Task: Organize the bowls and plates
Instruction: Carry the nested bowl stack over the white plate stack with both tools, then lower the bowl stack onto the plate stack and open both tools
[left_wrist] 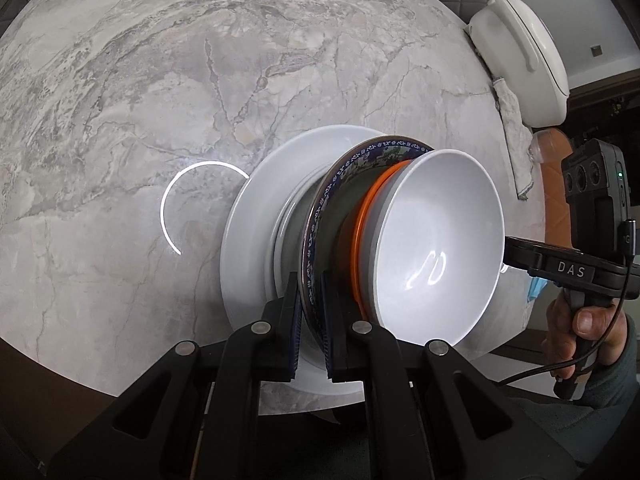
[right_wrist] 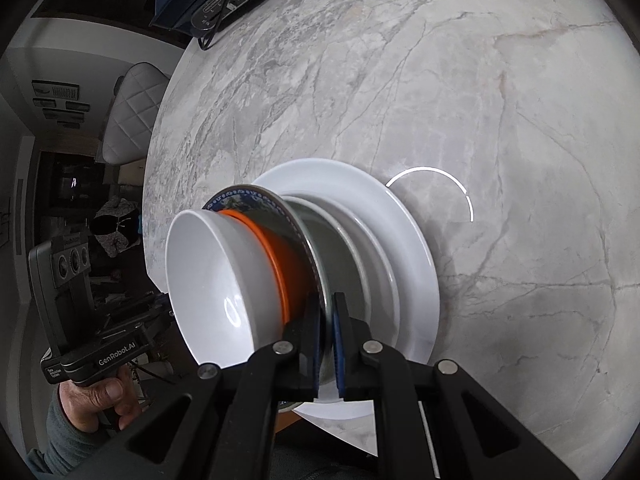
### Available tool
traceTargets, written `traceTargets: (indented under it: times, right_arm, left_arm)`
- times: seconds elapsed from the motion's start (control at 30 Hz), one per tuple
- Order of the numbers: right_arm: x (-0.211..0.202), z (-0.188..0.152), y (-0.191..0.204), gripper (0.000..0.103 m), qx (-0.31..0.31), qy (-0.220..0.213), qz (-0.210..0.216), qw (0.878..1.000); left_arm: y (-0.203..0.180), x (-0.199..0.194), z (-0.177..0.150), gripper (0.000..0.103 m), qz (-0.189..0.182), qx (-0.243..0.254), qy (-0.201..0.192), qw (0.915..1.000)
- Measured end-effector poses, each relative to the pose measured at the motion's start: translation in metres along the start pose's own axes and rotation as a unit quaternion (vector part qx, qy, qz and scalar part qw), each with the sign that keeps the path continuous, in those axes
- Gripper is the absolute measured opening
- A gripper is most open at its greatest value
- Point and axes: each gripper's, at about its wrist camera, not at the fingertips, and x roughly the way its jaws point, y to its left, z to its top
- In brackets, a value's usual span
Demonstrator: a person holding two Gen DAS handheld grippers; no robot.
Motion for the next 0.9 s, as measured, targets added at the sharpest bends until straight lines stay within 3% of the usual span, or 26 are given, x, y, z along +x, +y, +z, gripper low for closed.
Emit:
traceTargets:
  times: [0.43,0.7,0.73,0.8,0.83,0.87,0.9]
  right_arm:
    - [0.011,-0.006,-0.007,0.01,-0.004,0.005,-0.014,1.0]
    - [0.008,-0.01,0.0,0.011,-0.027,-0.013,-0.038,0.999]
    - [0.006,-0.012,0.002,0.013,-0.033,-0.018,-0.047,0.998]
    - [0.001,-0.014,0.006,0.024,-0.044,-0.029,-0.067,0.996]
    - [-0.002,-0.015,0.006,0.025,-0.044,-0.036,-0.072,0.996]
    - [-0.006,-0.016,0.004,0.031,-0.041,-0.044,-0.076,0.995]
    - [-0.01,-0.017,0.002,0.04,-0.035,-0.05,-0.084,0.995]
  left_arm:
    - [0.001,0.022,0.0,0.006,0.001,-0.003,0.002,1.0]
    - [0.005,0.016,-0.007,0.011,0.001,-0.014,-0.032,0.9994]
    - [0.004,0.013,-0.008,0.014,0.004,-0.012,-0.04,0.9991]
    - [0.003,0.006,-0.012,0.03,0.034,-0.007,-0.053,0.998]
    - [0.006,0.001,-0.014,0.05,0.049,-0.007,-0.061,0.9969]
    - [0.009,-0.005,-0.016,0.064,0.056,-0.012,-0.069,0.9959]
    - [0.012,-0.01,-0.019,0.07,0.05,-0.018,-0.08,0.9954]
